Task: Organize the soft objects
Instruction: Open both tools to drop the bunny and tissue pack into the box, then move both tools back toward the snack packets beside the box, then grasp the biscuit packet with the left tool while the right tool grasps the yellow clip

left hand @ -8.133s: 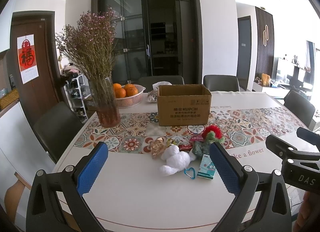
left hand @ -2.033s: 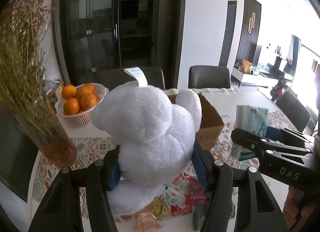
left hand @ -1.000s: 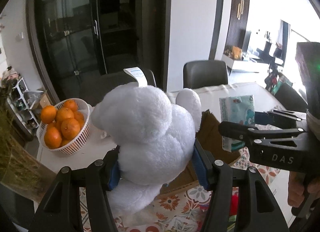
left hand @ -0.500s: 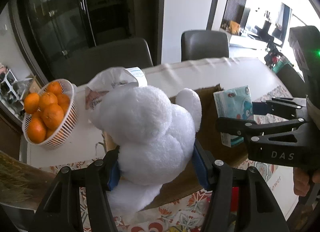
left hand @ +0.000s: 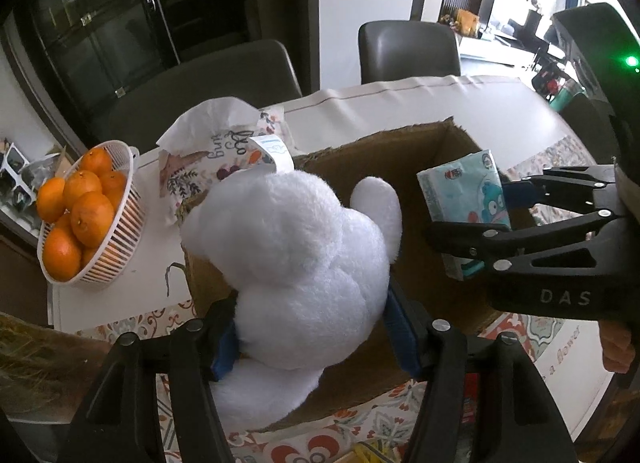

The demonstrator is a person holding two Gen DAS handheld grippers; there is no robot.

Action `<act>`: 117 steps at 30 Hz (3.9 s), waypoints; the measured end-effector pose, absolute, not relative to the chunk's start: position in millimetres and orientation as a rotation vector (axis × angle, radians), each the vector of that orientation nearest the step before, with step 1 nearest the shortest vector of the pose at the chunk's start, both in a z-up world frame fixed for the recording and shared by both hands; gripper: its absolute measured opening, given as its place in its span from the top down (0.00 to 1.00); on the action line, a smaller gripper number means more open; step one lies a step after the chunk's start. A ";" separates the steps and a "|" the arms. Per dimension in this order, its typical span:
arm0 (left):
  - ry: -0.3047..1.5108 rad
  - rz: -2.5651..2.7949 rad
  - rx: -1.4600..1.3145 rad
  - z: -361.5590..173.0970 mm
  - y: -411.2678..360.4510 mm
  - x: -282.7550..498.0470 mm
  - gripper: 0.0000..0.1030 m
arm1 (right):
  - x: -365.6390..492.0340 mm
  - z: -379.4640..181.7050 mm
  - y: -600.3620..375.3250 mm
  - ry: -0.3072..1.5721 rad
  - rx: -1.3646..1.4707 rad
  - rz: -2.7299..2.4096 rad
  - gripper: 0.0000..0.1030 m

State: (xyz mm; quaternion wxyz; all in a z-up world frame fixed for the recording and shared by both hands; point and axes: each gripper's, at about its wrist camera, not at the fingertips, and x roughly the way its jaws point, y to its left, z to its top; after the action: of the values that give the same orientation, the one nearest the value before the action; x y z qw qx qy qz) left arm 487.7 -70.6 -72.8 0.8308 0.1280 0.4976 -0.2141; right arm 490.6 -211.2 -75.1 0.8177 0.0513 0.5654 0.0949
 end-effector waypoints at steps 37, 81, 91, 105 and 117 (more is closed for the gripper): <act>0.963 -0.292 0.187 -22.8 -23.5 405.6 0.12 | 394.6 -9.3 -179.6 1.039 0.006 0.159 0.33; 1.025 -0.197 0.116 -83.9 22.3 279.8 0.12 | 313.5 -92.3 -138.0 1.131 0.206 0.354 0.44; 1.094 -0.235 0.092 -115.6 20.4 273.8 0.13 | 314.5 -121.6 -134.7 1.202 0.254 0.355 0.52; 1.201 -0.240 0.034 -160.5 19.1 284.1 0.16 | 325.2 -173.2 -132.5 1.352 0.405 0.362 0.57; 1.280 -0.263 0.009 -190.6 13.7 290.3 0.21 | 335.2 -202.2 -126.6 1.431 0.501 0.332 0.60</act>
State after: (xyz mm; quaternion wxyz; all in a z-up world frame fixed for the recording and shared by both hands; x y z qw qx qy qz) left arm 290.3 13.7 -190.6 0.7939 0.0042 0.5956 -0.1225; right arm 335.2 -126.6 -202.2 0.7136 0.2262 0.6459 0.1500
